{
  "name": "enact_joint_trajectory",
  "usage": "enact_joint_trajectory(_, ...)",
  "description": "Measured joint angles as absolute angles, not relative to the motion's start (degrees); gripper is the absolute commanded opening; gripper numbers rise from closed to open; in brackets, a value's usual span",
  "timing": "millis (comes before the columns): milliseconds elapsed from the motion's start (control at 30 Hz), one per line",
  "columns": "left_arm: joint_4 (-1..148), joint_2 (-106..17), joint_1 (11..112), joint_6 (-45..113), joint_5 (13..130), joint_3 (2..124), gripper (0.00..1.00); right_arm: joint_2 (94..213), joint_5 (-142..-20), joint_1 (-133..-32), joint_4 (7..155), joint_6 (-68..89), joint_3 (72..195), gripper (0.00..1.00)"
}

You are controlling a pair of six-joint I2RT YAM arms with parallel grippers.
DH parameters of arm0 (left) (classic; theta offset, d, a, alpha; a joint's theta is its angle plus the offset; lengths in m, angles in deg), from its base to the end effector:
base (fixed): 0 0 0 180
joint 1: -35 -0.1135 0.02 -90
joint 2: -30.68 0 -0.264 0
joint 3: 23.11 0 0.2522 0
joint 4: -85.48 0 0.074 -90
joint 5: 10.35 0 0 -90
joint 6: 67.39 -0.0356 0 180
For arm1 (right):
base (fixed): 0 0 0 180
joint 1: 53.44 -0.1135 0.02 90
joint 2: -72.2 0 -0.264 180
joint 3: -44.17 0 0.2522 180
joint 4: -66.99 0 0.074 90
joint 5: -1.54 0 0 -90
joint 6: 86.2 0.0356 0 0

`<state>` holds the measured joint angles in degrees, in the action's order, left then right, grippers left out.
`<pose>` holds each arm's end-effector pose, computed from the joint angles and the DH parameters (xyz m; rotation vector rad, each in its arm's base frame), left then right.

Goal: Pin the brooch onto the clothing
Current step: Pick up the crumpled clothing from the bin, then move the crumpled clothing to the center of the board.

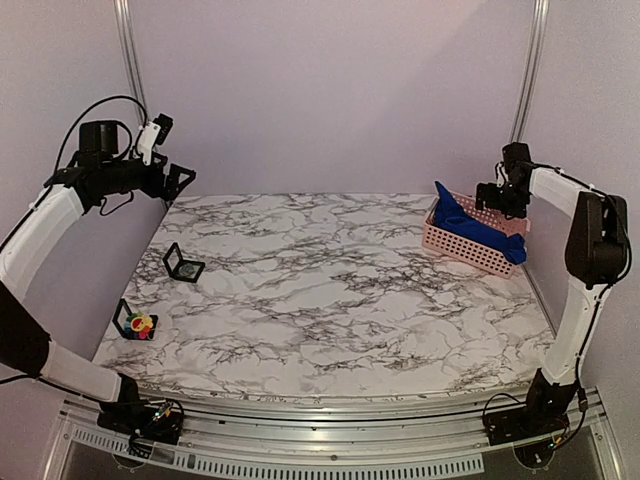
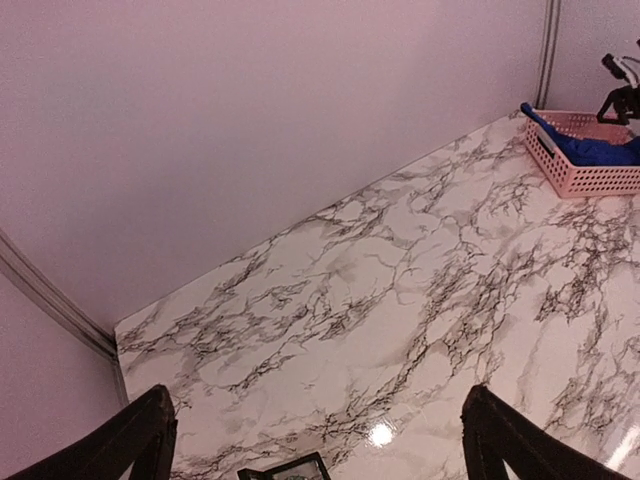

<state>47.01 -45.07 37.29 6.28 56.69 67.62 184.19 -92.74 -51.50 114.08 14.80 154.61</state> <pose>0.2958 -0.0257 0.3920 0.5679 1.8695 -0.2352 0.4430 -0.0177 0.2693 0.3062 2.3972 -0.0180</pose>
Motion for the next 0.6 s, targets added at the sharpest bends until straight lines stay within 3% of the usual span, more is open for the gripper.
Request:
enact_joint_trajectory(133,38.9,-47.1,37.3,6.0,57.3,73.0,1.0,195.6,-88.4,-51.5,117.7,13.5,160.8,0.89)
enact_joint_trajectory(200,36.3,-48.5,37.3,6.3,57.0,74.7,1.0,200.2,-87.7,-51.5,118.6,12.9,162.4,0.66)
enact_joint_trajectory(233,35.3,-49.2,37.3,6.6,56.8,75.4,1.0,203.1,-87.5,-51.5,118.8,12.5,163.1,0.45)
enact_joint_trajectory(333,32.8,-51.1,37.3,7.7,56.1,76.9,1.0,203.2,-87.3,-51.6,119.7,12.6,164.8,0.04)
enact_joint_trajectory(367,32.3,-51.6,37.3,7.9,56.0,77.4,1.0,203.2,-87.3,-51.6,119.8,12.6,165.0,0.0)
enact_joint_trajectory(600,28.9,-52.9,37.2,8.3,55.6,81.3,1.0,200.3,-89.5,-51.7,124.3,10.4,168.7,0.0)
